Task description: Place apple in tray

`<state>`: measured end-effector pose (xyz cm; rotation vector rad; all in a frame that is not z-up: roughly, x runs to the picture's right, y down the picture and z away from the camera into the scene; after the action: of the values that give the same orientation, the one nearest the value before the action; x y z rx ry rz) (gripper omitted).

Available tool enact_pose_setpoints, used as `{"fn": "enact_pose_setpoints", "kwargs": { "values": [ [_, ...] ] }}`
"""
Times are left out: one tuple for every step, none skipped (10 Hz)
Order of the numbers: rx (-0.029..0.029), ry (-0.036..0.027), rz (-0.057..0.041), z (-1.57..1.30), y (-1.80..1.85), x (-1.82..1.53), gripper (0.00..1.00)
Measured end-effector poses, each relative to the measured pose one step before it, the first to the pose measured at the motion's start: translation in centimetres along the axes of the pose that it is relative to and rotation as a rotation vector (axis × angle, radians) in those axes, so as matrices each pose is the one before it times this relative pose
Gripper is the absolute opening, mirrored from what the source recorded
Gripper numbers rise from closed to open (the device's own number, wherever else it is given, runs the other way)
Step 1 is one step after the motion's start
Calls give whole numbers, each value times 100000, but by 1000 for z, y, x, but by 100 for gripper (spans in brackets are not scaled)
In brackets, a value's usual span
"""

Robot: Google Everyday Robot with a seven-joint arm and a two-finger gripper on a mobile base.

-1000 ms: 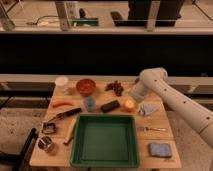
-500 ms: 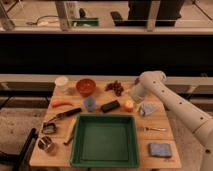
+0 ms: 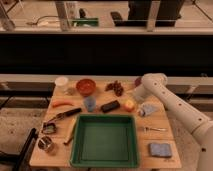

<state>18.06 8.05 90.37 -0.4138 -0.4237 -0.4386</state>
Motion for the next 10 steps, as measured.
{"fn": "enact_pose_setpoints", "kwargs": {
  "values": [
    [716,448,484,-148,67,578,78],
    [838,64,282,-117,-6,297,71],
    [995,-354,297,-141,-59,156,61],
    [657,-774,332,-50,22,37,50],
    [550,-1417,246,4,-11,-183,41],
    [-59,-1990,45,167,12,-480,37],
    [-271,-2377,-1108,313,-247,-1037,38],
    [-451,-1664,-1696,292,-256,-1069,43],
    [-321,-826,-1321,190,-274,-771,46],
    [-128,-359,-691,103,-241,-381,44]
  ]
}}
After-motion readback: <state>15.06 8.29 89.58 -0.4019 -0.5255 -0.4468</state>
